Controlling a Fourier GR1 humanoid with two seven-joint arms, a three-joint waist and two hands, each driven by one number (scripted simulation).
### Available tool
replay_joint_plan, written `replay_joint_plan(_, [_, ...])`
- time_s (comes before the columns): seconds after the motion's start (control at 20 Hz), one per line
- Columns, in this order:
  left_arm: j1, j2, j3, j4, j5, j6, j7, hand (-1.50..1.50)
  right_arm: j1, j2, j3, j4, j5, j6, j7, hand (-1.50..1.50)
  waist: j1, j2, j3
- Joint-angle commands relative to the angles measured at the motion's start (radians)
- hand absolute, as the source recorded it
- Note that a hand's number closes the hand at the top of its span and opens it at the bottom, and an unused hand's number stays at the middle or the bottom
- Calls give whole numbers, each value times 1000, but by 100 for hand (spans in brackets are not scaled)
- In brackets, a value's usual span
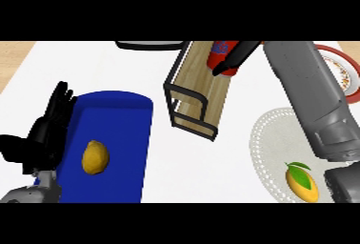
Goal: Pick the can from the placemat and place it in the tiered shelf
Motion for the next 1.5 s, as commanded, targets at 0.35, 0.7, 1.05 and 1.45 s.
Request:
replay_joint_plan(0.35, [-22,-24,-2,29,-6,3,-7,0,-121,-151,-206,174,-162,76,107,-150,4,18,3])
replay_joint_plan(0.7, [-35,4,1,-28,5,-22,45,0,-150,-344,-257,312,-167,132,161,-150,35,30,4])
replay_joint_plan(1.05, [-41,-21,-23,5,-31,-2,6,0,-109,-493,-260,362,-156,294,88,-150,54,45,6])
replay_joint_plan(1.45, [-87,-21,-22,-1,-16,-11,33,0,-53,-533,-254,368,-146,356,2,-150,71,56,8])
